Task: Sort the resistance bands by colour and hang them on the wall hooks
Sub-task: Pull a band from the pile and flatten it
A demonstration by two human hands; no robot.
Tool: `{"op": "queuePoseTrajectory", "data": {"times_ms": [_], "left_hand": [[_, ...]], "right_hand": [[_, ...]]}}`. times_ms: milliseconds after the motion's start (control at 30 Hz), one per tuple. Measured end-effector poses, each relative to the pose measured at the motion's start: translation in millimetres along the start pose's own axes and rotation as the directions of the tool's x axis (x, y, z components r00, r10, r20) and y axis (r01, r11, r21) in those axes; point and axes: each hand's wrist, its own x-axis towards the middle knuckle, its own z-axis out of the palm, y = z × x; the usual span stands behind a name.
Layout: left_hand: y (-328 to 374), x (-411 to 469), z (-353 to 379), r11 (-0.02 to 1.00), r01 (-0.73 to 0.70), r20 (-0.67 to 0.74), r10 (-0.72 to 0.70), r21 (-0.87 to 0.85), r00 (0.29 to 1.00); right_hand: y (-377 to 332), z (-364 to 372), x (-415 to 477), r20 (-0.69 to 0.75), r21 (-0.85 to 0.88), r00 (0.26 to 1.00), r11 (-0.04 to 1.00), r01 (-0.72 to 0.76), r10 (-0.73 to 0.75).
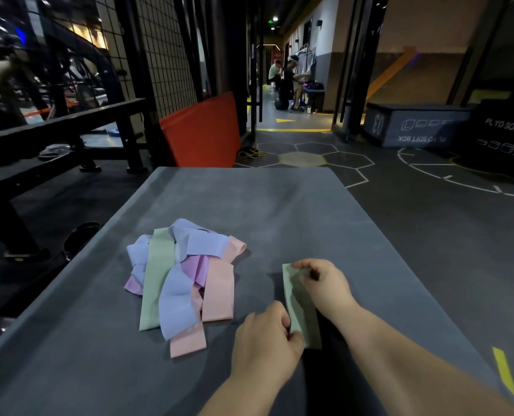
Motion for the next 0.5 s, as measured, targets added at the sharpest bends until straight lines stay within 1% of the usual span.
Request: {"op": "queuePoseTrajectory", "data": {"times_ms": [100, 167, 267, 500], "left_hand": [[-5, 3, 3, 0.998, -0.051, -0.044, 0.052, 0.025, 0.998], [-8, 6, 3, 0.995, -0.083, -0.054, 0.086, 0.053, 0.995], [-11, 10, 0, 0.989, -0.114, -0.059, 0.119, 0.089, 0.991], [-15, 16, -5, 0.981, -0.14, -0.023, 0.144, 0.135, 0.989]], "right_hand": [[4, 3, 2, 0.026, -0.049, 0.999, 0.998, 0.044, -0.043], [7, 5, 4, 0.015, -0.104, 0.998, 0.992, 0.068, -0.067], [8, 6, 7, -0.006, -0.139, 0.998, 0.988, 0.064, -0.065], [13, 11, 13, -0.002, -0.263, 0.998, 0.963, 0.065, -0.068]]}}
